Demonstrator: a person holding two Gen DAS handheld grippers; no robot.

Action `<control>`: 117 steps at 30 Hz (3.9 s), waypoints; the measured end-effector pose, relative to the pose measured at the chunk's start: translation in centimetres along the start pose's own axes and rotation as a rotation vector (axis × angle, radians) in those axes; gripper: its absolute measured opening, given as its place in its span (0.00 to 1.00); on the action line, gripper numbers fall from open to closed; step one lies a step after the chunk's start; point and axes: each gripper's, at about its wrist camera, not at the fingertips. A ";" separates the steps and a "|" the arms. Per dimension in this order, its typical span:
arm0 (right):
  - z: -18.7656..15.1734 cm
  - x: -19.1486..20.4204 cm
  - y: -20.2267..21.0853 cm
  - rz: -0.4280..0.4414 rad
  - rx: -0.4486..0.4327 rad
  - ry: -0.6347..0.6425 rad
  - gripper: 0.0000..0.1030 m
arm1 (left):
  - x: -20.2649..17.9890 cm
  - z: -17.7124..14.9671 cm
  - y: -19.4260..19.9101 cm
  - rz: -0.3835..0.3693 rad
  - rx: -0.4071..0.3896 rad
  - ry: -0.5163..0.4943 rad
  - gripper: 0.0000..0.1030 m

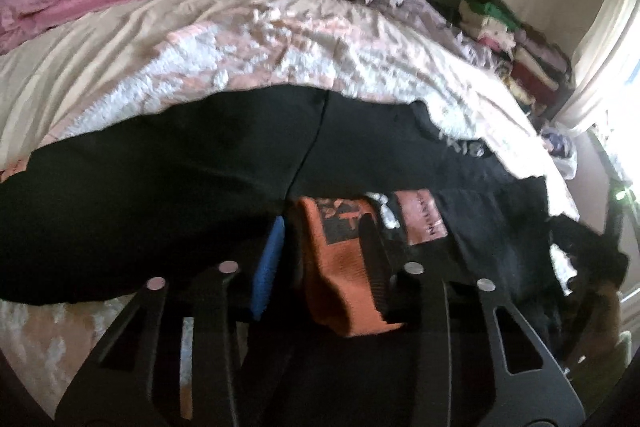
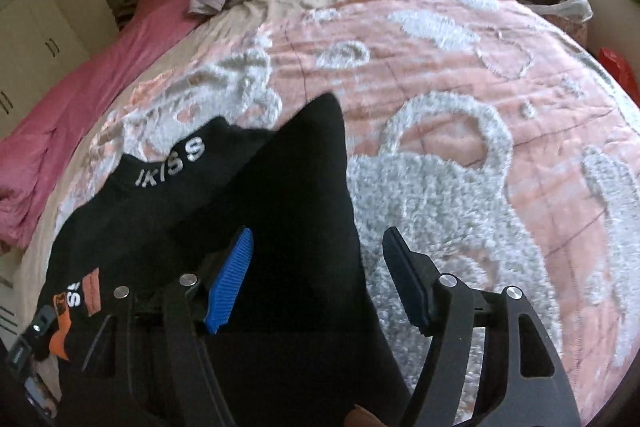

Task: Fold small clothes
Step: 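Lay the sleeve on the sweatshirt body and open the right gripper, then move the left gripper to the other orange cuff and grasp it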

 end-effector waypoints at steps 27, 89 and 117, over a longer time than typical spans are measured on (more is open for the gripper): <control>-1.1 -2.3 5.5 -0.125 -0.114 0.061 0.40 | -2.4 -1.6 -4.0 0.089 0.076 -0.149 0.33; 3.1 14.8 19.5 0.259 -0.332 0.376 0.70 | 6.6 2.0 10.0 0.158 -0.116 -0.007 0.75; -1.8 26.8 10.5 0.355 -0.163 0.619 0.73 | 19.7 3.9 13.7 0.302 -0.160 0.244 0.75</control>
Point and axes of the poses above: each gripper's, at about its wrist camera, not at the fingertips, and y roughly against the way its jaws point, x to its left, z to its top, and after that the axes turned 13 degrees about y, right-handed
